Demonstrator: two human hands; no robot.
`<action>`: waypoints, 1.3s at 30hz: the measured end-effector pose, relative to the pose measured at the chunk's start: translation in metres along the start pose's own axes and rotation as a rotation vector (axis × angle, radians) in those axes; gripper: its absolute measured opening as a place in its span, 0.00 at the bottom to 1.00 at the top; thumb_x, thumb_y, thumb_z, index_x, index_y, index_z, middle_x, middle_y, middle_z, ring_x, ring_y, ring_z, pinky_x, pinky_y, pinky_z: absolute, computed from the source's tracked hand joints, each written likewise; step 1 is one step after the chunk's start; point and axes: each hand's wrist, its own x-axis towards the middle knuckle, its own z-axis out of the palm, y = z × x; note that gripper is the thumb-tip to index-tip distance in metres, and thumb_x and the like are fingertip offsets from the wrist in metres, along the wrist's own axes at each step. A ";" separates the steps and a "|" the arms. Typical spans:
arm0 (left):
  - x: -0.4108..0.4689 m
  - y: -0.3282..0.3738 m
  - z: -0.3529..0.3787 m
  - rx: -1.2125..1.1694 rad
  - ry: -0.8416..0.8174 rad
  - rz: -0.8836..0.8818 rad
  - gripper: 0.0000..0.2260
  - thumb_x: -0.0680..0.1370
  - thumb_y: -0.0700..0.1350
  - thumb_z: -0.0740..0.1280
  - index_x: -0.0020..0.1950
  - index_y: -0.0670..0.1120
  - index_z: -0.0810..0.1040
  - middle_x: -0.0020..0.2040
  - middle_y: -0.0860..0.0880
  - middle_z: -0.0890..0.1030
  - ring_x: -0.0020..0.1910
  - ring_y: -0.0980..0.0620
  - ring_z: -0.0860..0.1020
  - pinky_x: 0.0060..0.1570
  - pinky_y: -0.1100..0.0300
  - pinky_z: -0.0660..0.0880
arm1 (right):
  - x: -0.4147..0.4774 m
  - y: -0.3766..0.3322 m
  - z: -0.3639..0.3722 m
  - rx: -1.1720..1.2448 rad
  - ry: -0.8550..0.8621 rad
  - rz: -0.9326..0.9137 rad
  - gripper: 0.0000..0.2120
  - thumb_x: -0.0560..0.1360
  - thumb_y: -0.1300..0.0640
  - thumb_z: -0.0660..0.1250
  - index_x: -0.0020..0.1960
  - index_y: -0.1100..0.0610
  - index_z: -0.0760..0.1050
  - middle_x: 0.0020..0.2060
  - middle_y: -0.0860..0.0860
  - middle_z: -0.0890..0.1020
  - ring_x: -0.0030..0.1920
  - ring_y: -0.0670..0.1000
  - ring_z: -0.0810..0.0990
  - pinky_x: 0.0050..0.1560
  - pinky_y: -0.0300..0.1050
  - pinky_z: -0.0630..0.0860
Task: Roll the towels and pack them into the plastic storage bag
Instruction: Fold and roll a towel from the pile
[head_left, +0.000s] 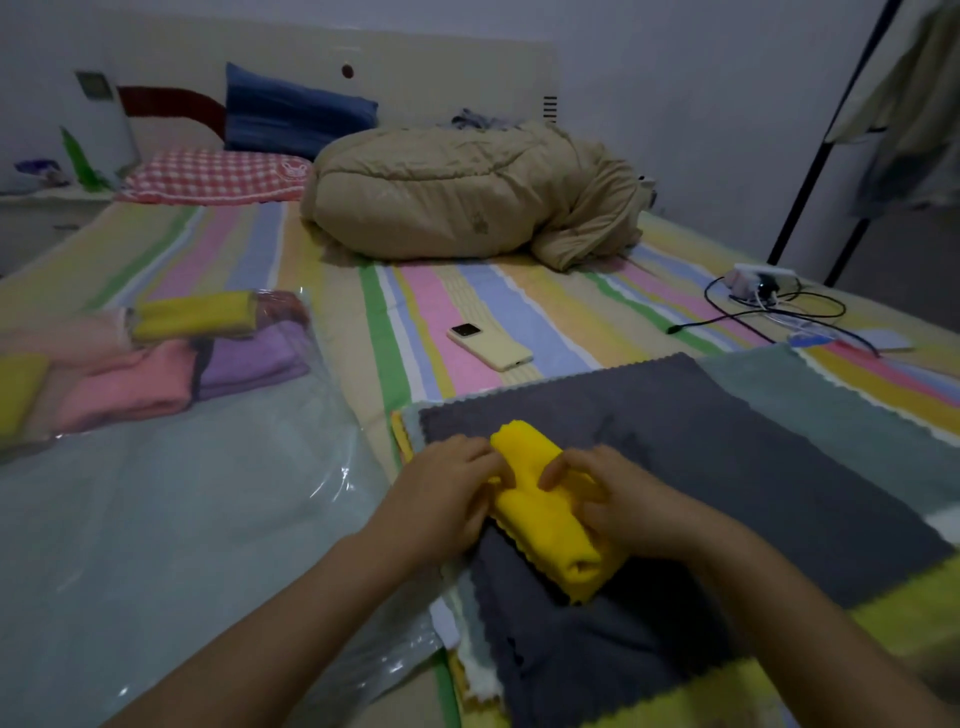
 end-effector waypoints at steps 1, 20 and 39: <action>-0.003 -0.004 0.003 -0.010 -0.036 -0.016 0.16 0.68 0.43 0.57 0.51 0.48 0.79 0.46 0.48 0.79 0.46 0.44 0.76 0.41 0.52 0.74 | 0.000 -0.003 0.006 -0.124 0.056 -0.006 0.18 0.76 0.58 0.60 0.61 0.40 0.69 0.60 0.51 0.68 0.53 0.55 0.74 0.51 0.48 0.74; -0.009 0.020 -0.017 0.227 0.044 0.038 0.18 0.61 0.46 0.71 0.50 0.47 0.75 0.48 0.48 0.78 0.47 0.44 0.76 0.43 0.53 0.70 | -0.031 -0.037 0.011 0.133 0.096 0.129 0.12 0.72 0.51 0.66 0.54 0.54 0.75 0.49 0.55 0.80 0.48 0.53 0.80 0.49 0.50 0.77; -0.287 -0.033 -0.148 0.138 0.100 -0.453 0.30 0.65 0.65 0.71 0.61 0.53 0.69 0.59 0.55 0.74 0.58 0.54 0.75 0.56 0.56 0.71 | -0.044 -0.196 0.140 -0.101 0.378 -0.257 0.22 0.72 0.38 0.65 0.63 0.44 0.71 0.58 0.49 0.74 0.57 0.54 0.75 0.48 0.47 0.73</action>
